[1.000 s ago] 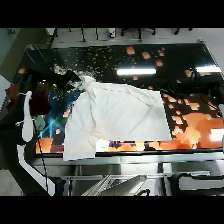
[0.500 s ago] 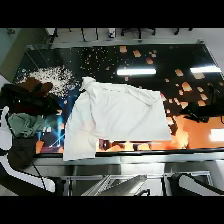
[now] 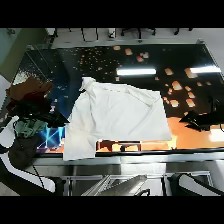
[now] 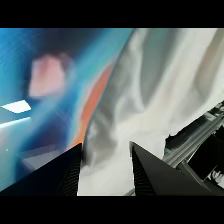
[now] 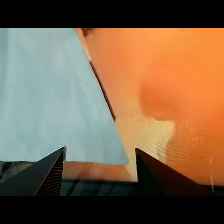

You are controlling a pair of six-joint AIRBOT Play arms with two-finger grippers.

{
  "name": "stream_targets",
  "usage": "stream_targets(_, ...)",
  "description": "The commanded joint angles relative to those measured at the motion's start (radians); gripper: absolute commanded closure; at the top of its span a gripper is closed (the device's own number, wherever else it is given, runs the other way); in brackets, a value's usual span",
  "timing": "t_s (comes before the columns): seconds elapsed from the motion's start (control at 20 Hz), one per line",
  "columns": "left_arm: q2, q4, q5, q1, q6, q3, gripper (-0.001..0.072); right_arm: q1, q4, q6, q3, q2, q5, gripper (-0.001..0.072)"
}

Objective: Fold the shirts.

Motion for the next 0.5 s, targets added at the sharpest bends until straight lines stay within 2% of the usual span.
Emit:
stream_targets(0.0, -0.012, 0.012, -0.055, -0.047, 0.016, -0.008, 0.0346, 0.0, 0.001, -0.002, -0.013, -0.04, -0.002, 0.0205)
stream_targets(0.1, -0.012, 0.012, -0.079, -0.089, 0.024, -0.008, 0.035, 0.0, 0.017, -0.026, -0.032, -0.074, -0.002, 0.0205)
stream_targets(0.15, -0.012, 0.014, -0.08, -0.11, 0.03, -0.008, 0.0558, 0.0, 0.023, -0.042, -0.044, -0.089, -0.002, 0.0205)
stream_targets(0.2, -0.012, 0.014, -0.077, -0.126, 0.05, -0.008, 0.0693, 0.0, 0.031, -0.056, -0.057, -0.107, -0.001, 0.0205)
stream_targets(0.45, -0.011, 0.016, -0.063, -0.143, 0.047, -0.007, 0.0694, 0.005, 0.034, -0.094, -0.103, -0.209, 0.011, 0.0205)
